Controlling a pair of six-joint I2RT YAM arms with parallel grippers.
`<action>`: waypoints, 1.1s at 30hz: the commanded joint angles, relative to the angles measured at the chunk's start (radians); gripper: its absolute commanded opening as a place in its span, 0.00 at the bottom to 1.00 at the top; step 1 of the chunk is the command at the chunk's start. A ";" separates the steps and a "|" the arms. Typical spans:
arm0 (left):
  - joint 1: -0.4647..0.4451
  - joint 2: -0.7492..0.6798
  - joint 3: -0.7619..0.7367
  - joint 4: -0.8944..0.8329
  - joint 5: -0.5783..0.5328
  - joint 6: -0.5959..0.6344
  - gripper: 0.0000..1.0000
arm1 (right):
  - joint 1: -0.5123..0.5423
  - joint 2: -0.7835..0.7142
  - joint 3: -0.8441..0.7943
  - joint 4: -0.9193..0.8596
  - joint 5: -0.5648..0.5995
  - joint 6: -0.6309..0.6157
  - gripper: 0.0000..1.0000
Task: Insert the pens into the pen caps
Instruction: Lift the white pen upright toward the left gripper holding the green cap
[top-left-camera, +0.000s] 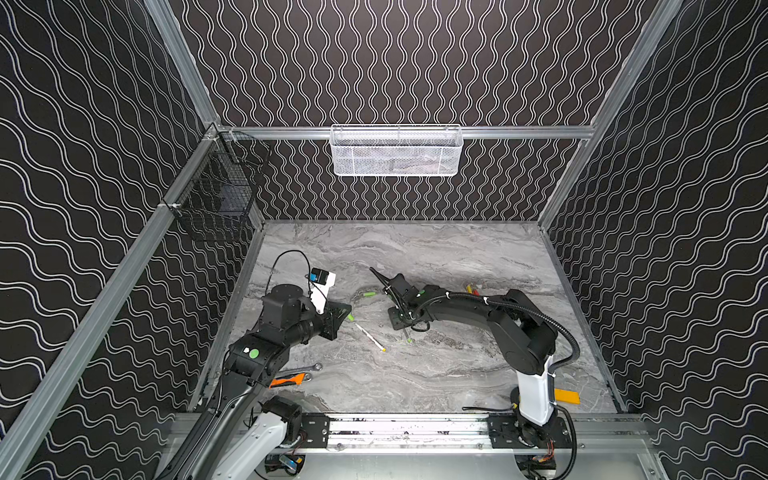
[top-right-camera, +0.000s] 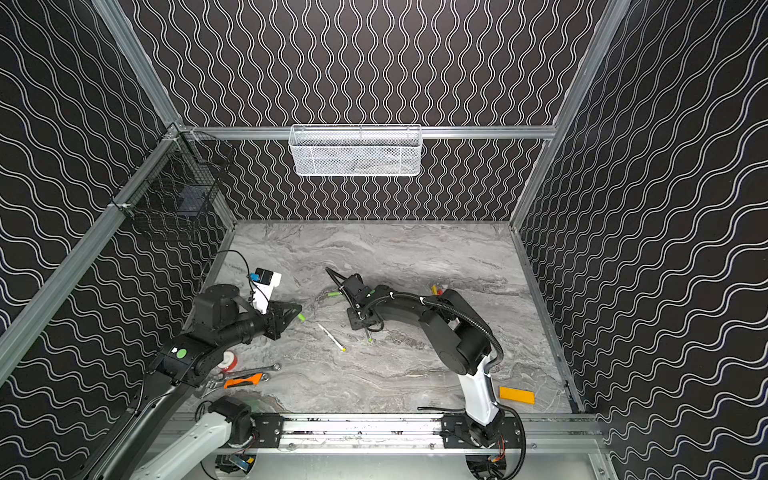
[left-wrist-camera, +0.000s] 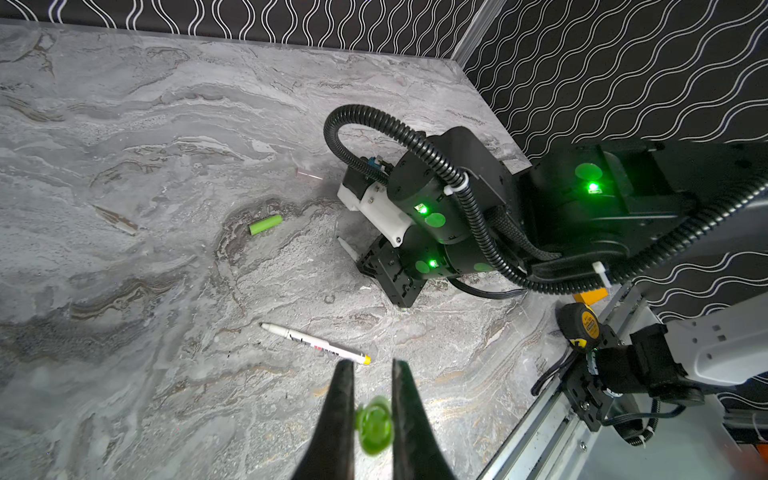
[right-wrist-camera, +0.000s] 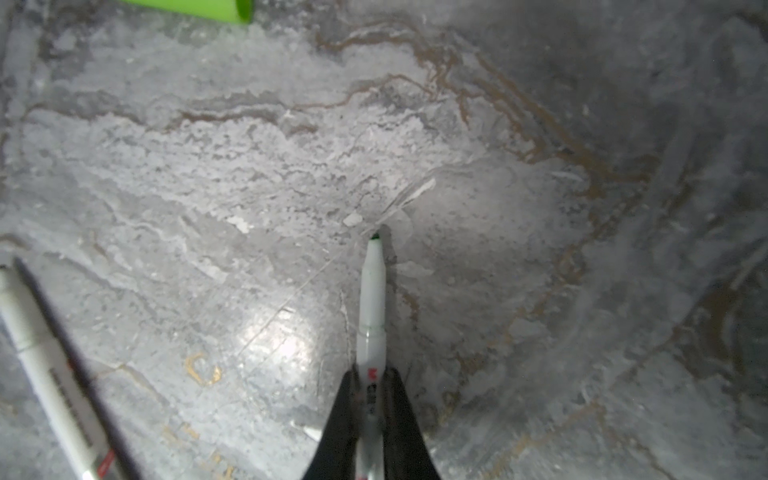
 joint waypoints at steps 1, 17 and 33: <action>0.004 0.008 0.021 0.013 0.023 0.054 0.00 | 0.011 -0.072 -0.070 0.050 -0.077 -0.111 0.09; 0.072 0.091 0.034 0.090 0.304 0.072 0.00 | 0.023 -0.547 -0.502 0.485 -0.489 -0.335 0.09; 0.073 0.089 -0.018 0.257 0.612 -0.012 0.00 | 0.058 -0.735 -0.584 0.651 -0.627 -0.347 0.09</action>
